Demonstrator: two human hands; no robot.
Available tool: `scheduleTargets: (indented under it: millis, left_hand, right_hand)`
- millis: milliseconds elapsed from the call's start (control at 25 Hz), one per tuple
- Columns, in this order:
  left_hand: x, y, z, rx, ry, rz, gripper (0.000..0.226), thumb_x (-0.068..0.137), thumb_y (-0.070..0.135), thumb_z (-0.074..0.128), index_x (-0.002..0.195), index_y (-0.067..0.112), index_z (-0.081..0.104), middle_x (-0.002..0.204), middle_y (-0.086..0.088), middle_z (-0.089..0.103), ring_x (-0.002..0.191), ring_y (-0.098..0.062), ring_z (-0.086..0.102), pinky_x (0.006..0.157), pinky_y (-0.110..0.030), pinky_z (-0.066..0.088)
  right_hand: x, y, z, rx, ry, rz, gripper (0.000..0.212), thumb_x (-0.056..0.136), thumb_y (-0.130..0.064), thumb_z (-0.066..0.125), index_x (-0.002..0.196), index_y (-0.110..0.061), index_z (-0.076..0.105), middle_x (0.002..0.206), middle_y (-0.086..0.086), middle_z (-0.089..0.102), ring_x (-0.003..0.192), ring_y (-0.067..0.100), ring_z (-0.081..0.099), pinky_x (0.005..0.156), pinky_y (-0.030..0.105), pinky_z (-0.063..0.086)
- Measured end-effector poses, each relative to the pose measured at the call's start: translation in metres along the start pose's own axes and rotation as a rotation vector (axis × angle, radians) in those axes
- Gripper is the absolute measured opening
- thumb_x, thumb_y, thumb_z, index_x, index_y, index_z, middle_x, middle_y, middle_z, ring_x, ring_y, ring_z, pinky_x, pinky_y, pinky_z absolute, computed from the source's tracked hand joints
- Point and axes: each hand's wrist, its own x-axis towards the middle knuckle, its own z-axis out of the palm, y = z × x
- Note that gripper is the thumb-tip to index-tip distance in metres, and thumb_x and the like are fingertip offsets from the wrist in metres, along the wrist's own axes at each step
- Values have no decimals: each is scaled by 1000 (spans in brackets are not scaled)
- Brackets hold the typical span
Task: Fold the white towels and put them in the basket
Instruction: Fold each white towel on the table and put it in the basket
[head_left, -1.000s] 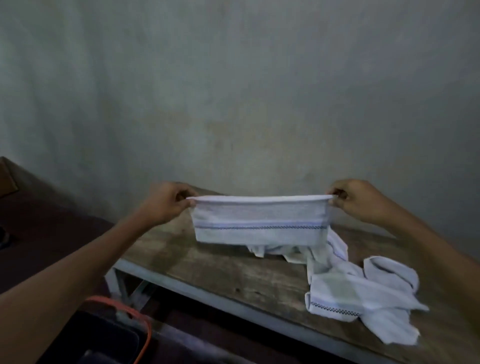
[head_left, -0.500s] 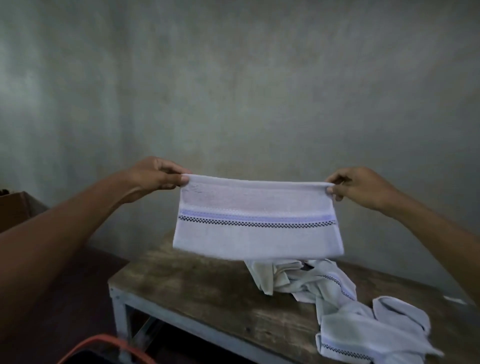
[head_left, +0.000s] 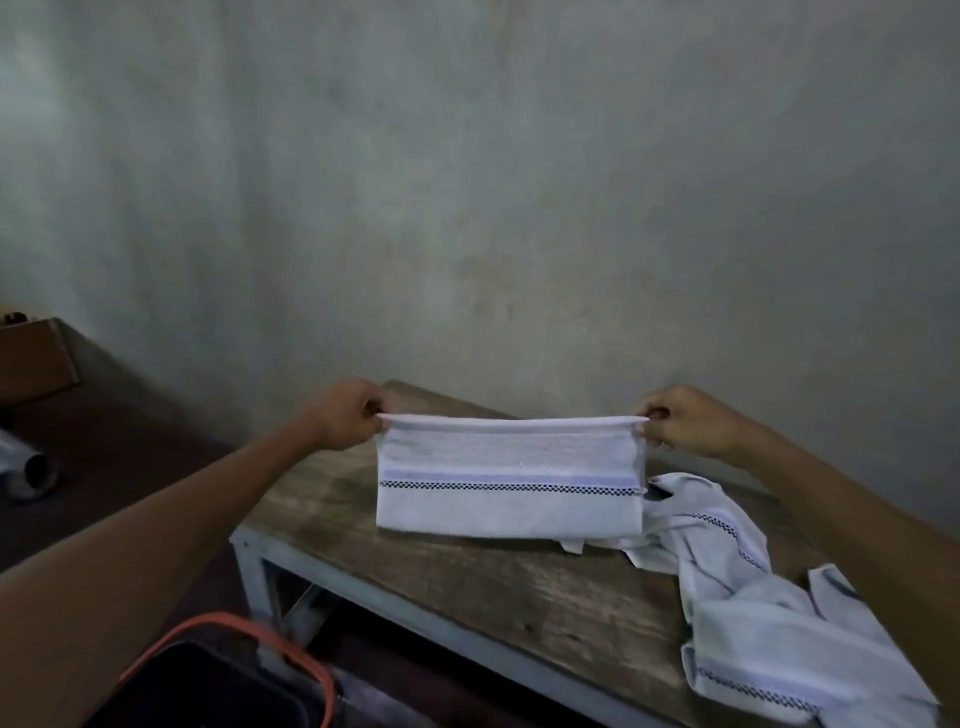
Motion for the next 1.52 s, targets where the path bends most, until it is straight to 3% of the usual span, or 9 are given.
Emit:
scheduleTargets:
  millis: [120, 280, 440, 640, 880, 1040, 1240, 1400, 1520]
  left_hand:
    - [9, 11, 21, -31, 95, 30, 15, 80, 10, 69, 94, 11, 74, 89, -10, 73, 83, -24, 66, 72, -30, 47]
    - [-20, 10, 52, -63, 170, 134, 19, 79, 20, 69, 98, 18, 73, 97, 3, 72, 88, -13, 65, 81, -28, 50]
    - [-91, -16, 114, 1, 73, 264, 23, 73, 37, 60, 90, 28, 73, 94, 11, 73, 86, -8, 68, 80, -20, 47]
    - [-121, -33, 145, 36, 16, 264, 23, 72, 30, 63, 95, 33, 68, 98, 18, 69, 87, -6, 67, 77, -40, 53]
    - [-126, -23, 150, 93, 93, 272, 19, 71, 25, 62, 90, 25, 66, 90, 12, 68, 81, -8, 63, 68, -32, 43]
    - [-112, -28, 148, 32, 81, 262, 22, 71, 18, 78, 90, 23, 68, 87, 10, 71, 73, -10, 67, 70, -36, 52]
    - [-100, -38, 144, -86, 51, 162, 26, 70, 15, 81, 94, 22, 74, 94, 6, 74, 85, -10, 69, 78, -31, 54]
    - [-103, -29, 144, 29, 90, 223, 22, 74, 28, 67, 94, 22, 74, 92, 5, 74, 78, -13, 69, 71, -32, 55]
    - [-108, -19, 141, 146, 87, 217, 38, 67, 42, 51, 91, 24, 73, 92, 9, 71, 81, -12, 68, 76, -30, 47]
  right_hand:
    - [-15, 23, 7, -34, 192, 37, 14, 83, -2, 63, 78, -15, 67, 75, 7, 66, 70, 18, 58, 66, 27, 42]
    - [-72, 44, 41, 9, 436, -17, 13, 79, 0, 68, 88, -9, 70, 76, -6, 61, 70, -2, 57, 65, 2, 38]
    - [-144, 80, 116, -222, 245, -138, 23, 70, -14, 74, 82, -31, 67, 78, -13, 63, 73, -1, 57, 63, 18, 40]
    - [-171, 91, 159, -415, 161, -176, 26, 61, -27, 76, 81, -35, 61, 79, -17, 64, 74, 4, 59, 63, 29, 18]
    - [-171, 94, 168, -390, 135, -186, 36, 56, -21, 83, 79, -34, 59, 80, -18, 60, 78, -1, 51, 65, 29, 21]
    - [-165, 91, 166, -379, 146, -206, 37, 54, -19, 85, 78, -32, 59, 80, -21, 58, 83, -1, 46, 67, 30, 22]
    - [-158, 92, 167, -295, 196, -154, 30, 63, -18, 84, 81, -28, 62, 87, -16, 63, 84, 1, 50, 65, 31, 18]
    - [-164, 87, 167, -303, 55, -119, 25, 72, -34, 78, 91, -33, 63, 91, -23, 53, 92, -5, 48, 76, 22, 23]
    - [-166, 84, 160, -309, -44, -66, 27, 77, -48, 68, 102, -39, 62, 100, -23, 51, 97, -7, 40, 78, 27, 20]
